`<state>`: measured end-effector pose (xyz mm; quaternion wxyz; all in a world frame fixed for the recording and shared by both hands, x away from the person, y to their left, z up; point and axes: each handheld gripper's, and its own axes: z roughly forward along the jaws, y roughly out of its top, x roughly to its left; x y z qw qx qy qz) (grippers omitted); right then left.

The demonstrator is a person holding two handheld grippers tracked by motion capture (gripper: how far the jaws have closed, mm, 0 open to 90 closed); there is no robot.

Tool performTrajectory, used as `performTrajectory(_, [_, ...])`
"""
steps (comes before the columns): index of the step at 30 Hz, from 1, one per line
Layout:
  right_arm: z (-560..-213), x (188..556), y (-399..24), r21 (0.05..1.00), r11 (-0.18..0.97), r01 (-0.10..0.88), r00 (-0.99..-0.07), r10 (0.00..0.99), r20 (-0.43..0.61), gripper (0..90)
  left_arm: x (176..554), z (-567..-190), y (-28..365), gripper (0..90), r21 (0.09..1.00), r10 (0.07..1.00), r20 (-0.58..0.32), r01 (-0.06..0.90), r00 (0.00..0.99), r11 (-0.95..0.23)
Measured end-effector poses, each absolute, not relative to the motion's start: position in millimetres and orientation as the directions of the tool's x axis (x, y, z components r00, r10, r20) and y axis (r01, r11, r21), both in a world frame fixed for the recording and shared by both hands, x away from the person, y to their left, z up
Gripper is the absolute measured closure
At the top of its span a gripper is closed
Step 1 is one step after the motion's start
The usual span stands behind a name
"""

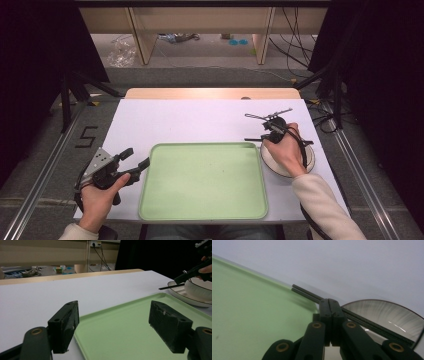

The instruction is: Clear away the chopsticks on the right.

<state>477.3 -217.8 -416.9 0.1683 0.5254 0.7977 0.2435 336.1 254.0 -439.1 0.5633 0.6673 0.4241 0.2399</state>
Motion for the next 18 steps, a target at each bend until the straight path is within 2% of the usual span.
performTrajectory(10, [-431.0,498.1,-216.6,0.513,0.384,0.768,-0.394,0.914,-0.095,90.0,335.8,-438.9,253.8,24.4,0.956,0.836,-0.158,0.294,0.525,-0.005])
performTrajectory(18, [-433.1,501.6,-217.0,0.488,0.380,0.786,-0.384,0.918,-0.097,90.0,335.7,-438.8,253.8,24.4,0.956,0.836,-0.158,0.292,0.525,-0.002])
